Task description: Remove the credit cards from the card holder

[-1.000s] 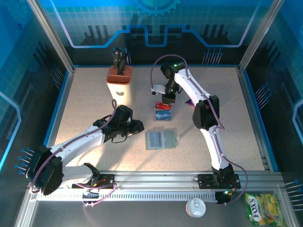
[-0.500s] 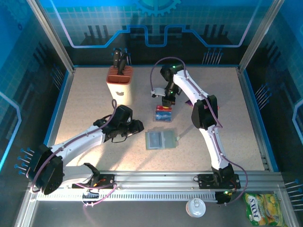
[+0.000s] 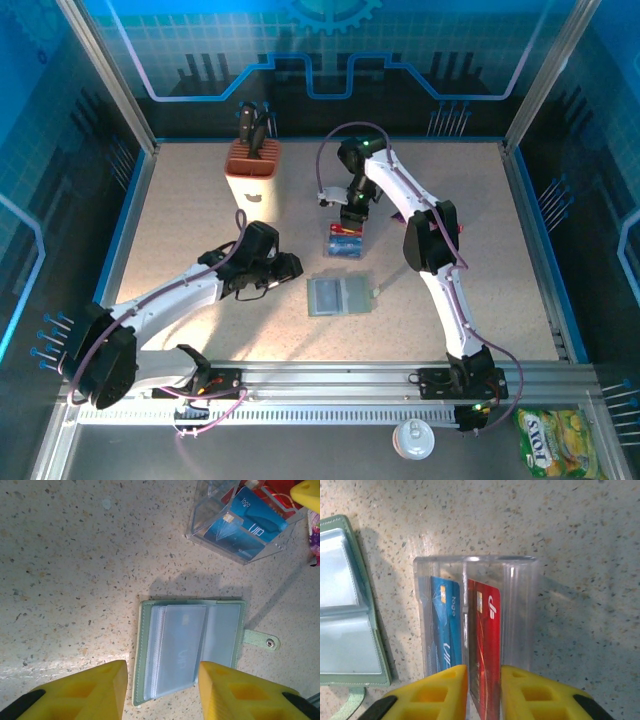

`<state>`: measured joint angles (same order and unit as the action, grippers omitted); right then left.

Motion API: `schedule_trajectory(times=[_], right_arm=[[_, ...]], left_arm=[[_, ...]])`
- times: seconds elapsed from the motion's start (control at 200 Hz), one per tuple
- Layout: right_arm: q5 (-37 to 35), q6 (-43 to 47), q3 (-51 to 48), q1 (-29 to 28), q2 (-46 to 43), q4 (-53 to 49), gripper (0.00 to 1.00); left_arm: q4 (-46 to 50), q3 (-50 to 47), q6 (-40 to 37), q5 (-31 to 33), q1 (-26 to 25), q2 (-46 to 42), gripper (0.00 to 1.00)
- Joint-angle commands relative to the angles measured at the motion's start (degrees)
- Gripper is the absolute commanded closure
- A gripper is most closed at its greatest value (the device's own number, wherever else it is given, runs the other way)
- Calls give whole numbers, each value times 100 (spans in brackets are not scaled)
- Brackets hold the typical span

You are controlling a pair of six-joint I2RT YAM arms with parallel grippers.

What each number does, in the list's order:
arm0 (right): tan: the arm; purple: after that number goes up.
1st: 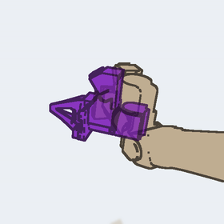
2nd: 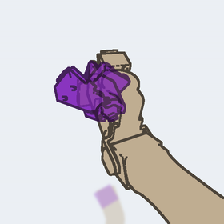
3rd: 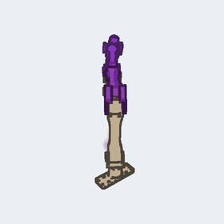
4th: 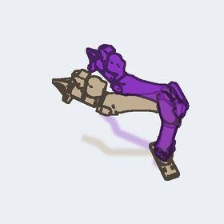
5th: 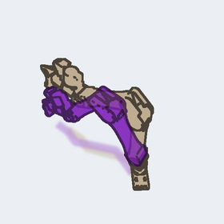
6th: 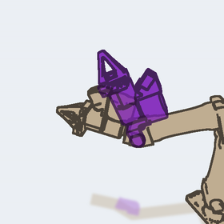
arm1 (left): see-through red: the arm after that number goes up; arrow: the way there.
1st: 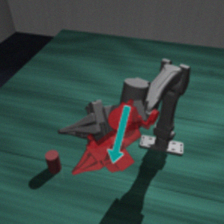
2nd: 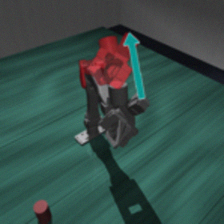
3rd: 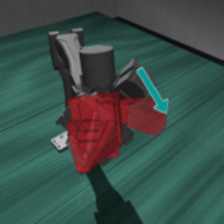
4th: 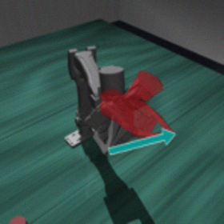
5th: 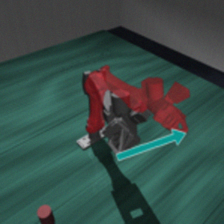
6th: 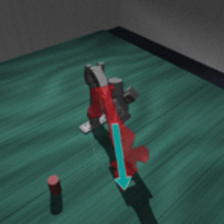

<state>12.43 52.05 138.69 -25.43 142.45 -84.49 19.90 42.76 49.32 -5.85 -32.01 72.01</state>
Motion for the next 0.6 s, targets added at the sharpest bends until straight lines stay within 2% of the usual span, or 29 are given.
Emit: schedule_trajectory(times=[0.0, 0.32, 0.465, 0.595], right_arm=[[72, -318, -199, 33, -677, 293, 72], [461, -1428, -2185, 25, -2326, 1875, 69], [572, -2233, -3355, -49, -3143, 2735, 68], [533, -3345, -4479, -75, -3870, 3703, 67]], left_arm=[[105, 109, -98, -152, 52, 79, 57], [-268, -46, 79, -455, 38, 255, 57], [-483, -139, 182, -591, -6, 357, 58], [-617, -230, 284, -586, -85, 401, 58]])
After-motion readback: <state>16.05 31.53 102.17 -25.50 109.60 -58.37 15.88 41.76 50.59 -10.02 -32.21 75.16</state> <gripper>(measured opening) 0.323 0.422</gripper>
